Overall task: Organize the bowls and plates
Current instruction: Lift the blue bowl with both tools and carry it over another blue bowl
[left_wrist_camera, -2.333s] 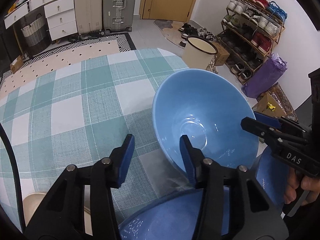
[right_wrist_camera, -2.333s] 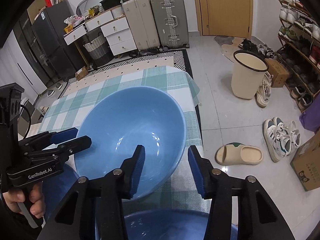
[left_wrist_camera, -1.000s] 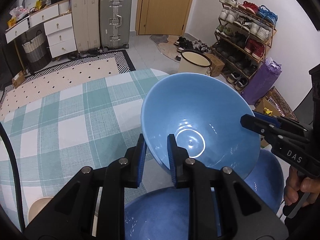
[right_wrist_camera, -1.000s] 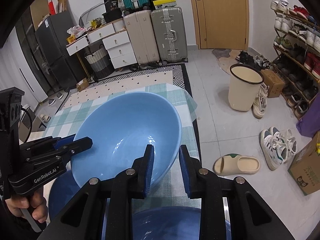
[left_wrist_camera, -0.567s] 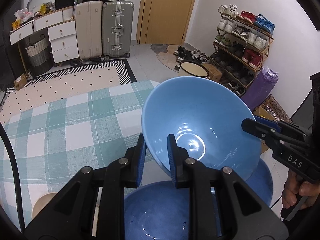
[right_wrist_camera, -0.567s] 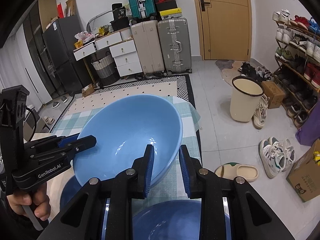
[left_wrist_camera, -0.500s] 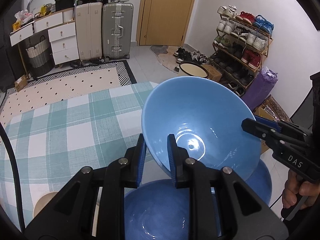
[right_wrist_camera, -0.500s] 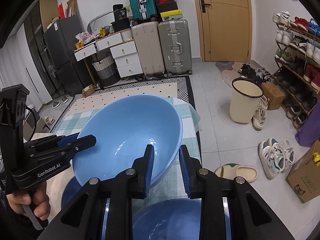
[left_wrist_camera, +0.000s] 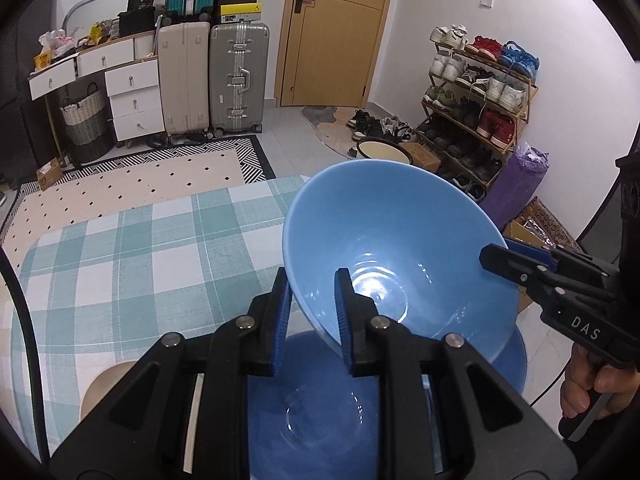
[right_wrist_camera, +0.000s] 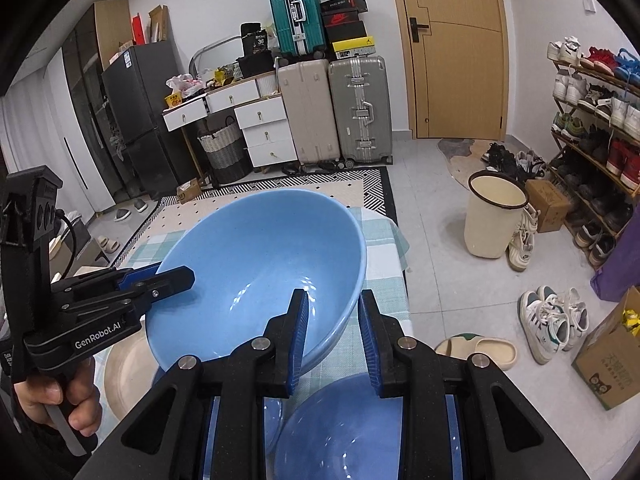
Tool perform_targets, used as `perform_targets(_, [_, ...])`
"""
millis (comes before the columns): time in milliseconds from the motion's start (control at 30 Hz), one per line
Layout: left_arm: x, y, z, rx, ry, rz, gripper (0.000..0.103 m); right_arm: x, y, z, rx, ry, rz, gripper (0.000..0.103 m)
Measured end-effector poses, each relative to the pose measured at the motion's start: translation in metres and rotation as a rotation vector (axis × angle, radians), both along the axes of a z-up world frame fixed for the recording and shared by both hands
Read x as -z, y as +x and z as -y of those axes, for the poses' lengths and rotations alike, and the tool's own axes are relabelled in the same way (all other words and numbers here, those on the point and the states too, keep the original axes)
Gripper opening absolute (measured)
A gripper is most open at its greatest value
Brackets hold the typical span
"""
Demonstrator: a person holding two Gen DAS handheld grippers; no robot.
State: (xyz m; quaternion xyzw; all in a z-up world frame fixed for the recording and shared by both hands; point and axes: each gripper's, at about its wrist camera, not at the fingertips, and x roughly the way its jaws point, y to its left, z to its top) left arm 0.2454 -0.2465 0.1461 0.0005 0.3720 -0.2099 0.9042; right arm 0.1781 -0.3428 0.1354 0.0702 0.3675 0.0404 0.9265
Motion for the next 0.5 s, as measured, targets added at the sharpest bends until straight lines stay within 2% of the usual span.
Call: perform_targets(500, [-0.016,-0.062,-0.04,-0.023,0.005,0.011,0.018,-0.004,-0.039,-0.043,-0.027,0.012,0.03,0.026])
